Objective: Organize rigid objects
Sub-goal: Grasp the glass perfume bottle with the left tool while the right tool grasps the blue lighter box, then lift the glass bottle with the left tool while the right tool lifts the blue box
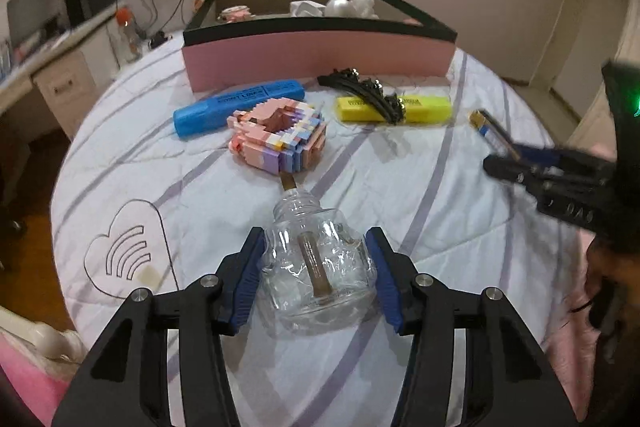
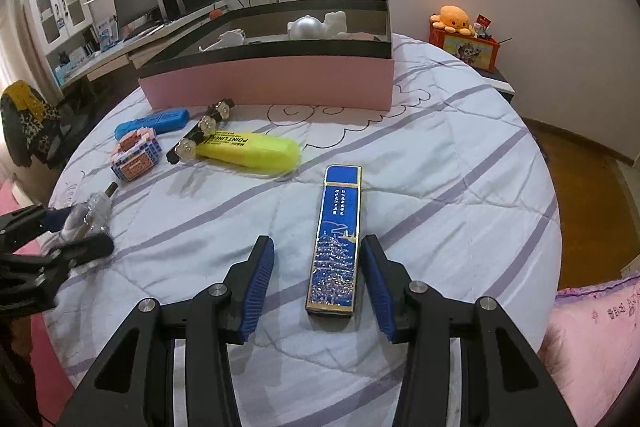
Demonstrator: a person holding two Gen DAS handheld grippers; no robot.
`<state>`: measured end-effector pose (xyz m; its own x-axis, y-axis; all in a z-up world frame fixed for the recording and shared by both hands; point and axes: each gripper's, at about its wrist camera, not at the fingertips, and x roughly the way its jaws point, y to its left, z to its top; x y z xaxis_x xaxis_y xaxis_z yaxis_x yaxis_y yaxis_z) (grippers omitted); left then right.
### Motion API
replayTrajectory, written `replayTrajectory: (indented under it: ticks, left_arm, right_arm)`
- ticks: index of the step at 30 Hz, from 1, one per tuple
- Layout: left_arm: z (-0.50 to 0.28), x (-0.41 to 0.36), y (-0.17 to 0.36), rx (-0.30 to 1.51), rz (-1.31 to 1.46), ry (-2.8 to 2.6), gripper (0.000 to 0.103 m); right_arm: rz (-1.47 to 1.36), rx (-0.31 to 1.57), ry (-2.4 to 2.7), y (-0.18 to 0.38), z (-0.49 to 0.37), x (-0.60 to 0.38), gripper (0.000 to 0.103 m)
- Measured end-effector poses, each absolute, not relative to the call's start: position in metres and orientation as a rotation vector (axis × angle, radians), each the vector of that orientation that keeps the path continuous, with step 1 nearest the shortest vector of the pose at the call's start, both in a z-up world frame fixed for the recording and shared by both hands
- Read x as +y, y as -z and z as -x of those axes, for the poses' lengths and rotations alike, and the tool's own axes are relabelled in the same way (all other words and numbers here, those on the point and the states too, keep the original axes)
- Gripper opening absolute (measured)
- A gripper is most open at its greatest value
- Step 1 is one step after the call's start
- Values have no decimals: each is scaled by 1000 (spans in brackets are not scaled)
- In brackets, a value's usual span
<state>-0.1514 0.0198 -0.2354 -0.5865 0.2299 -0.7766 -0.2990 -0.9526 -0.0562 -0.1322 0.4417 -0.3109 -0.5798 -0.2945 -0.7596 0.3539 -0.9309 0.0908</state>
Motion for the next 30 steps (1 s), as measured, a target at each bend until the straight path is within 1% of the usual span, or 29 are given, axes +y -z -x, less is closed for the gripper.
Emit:
replayTrajectory:
  ticks: [1,4,5,6,7,8,10,15,25,30]
  left_arm:
    - [151,19,235,128,1228,-2554,52]
    - [151,14,234,90,1222,-2538,52]
    - [150,12,234,85,1221,-2534,52]
    - [149,11,233,86,1219,-2528,52]
    - [149,10,231,80,1215,-2524,52]
    - [148,9,230,69,1213,-2516,52]
    - [147,6,227,46,1205,-2507,52]
    - [145,4,217,50,1179,-2510,52]
    - [148,4,193,82,1103,-2514,52]
    - [153,6,200,102,1134,-2495,52]
  right_arm:
    - [-1184,106,2506,311,132,442,46]
    - [-1175,138,2509,312,132,439,46]
    - [-1169,147,2512,312,132,438,41]
    - [-1165,153,2522,312,132,438,34]
    - [-1162,150,2531,311,132,440,30]
    - [-1163,131,2537,310,132,444,21]
    - [-1164,86,2526,309,133,449,21]
    - [-1148,44,2510,304,131,450,21]
    - [-1045,14,2490,270,127,448,21]
    - [-1021,-1,2465,262,127,447,21]
